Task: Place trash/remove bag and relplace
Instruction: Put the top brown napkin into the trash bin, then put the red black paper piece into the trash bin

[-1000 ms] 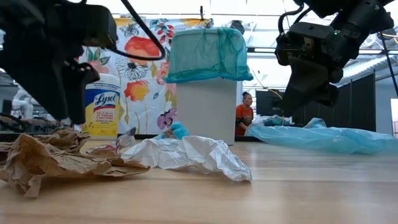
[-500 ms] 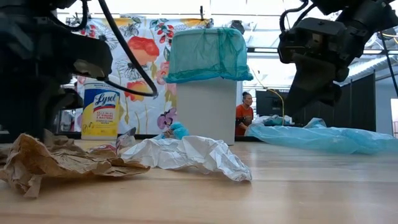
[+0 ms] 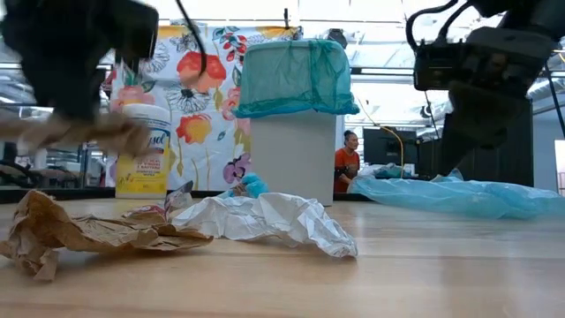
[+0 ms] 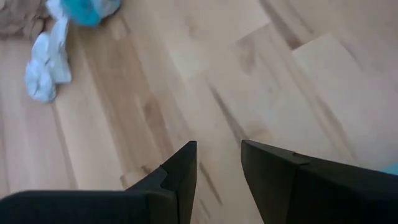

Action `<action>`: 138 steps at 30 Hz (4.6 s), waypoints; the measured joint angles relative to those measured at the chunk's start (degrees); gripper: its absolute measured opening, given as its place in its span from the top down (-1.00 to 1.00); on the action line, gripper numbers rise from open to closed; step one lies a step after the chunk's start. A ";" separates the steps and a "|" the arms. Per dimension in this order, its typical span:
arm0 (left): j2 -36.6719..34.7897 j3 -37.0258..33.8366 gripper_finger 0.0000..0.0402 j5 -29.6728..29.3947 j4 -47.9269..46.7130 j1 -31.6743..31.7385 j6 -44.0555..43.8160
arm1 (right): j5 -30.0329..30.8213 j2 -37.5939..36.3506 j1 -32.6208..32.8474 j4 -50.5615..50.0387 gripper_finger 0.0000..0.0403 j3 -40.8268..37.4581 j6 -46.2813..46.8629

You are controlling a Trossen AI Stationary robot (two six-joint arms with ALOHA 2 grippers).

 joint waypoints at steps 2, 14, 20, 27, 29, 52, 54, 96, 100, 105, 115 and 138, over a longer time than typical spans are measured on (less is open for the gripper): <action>-2.82 2.61 0.99 -3.68 -3.72 0.44 0.13 | 0.03 0.00 1.03 -0.13 0.42 0.00 0.07; -10.63 28.65 1.00 -14.97 -23.30 19.26 24.50 | 0.49 -0.01 4.47 0.23 0.42 0.00 5.09; -7.41 41.76 1.00 -14.75 -21.17 32.68 37.82 | 1.21 0.00 4.47 2.77 0.42 0.00 6.02; 1.20 51.00 1.00 -6.19 -13.91 43.83 46.84 | 4.28 -0.02 4.08 4.92 0.42 0.00 2.75; 3.62 52.83 1.00 -5.18 -13.68 46.18 47.09 | 5.69 -0.02 4.01 4.92 0.42 0.00 2.62; 15.19 54.09 0.07 -3.17 0.09 51.77 46.54 | 6.06 -0.02 4.08 3.03 0.42 0.00 3.95; 14.35 54.09 0.03 -2.92 -2.12 51.66 40.98 | 6.06 -0.02 4.08 2.34 0.42 0.00 4.11; 9.82 14.97 0.01 -11.81 -10.74 9.21 -17.66 | 6.04 0.00 4.10 2.87 0.42 0.00 5.23; 14.36 14.97 0.01 -8.32 -10.03 9.23 -20.67 | 5.87 0.00 4.16 2.94 0.42 0.00 5.69; 18.26 14.97 0.01 -5.42 -5.90 9.23 -21.04 | 5.85 0.00 4.50 3.18 0.42 0.00 5.79; 23.47 14.97 0.05 -1.63 -3.28 9.23 -21.02 | 5.83 0.00 4.83 3.15 0.42 0.00 6.03; 18.27 15.61 0.99 -1.41 -8.63 11.49 -11.65 | 6.13 0.00 4.85 3.10 0.42 0.00 5.38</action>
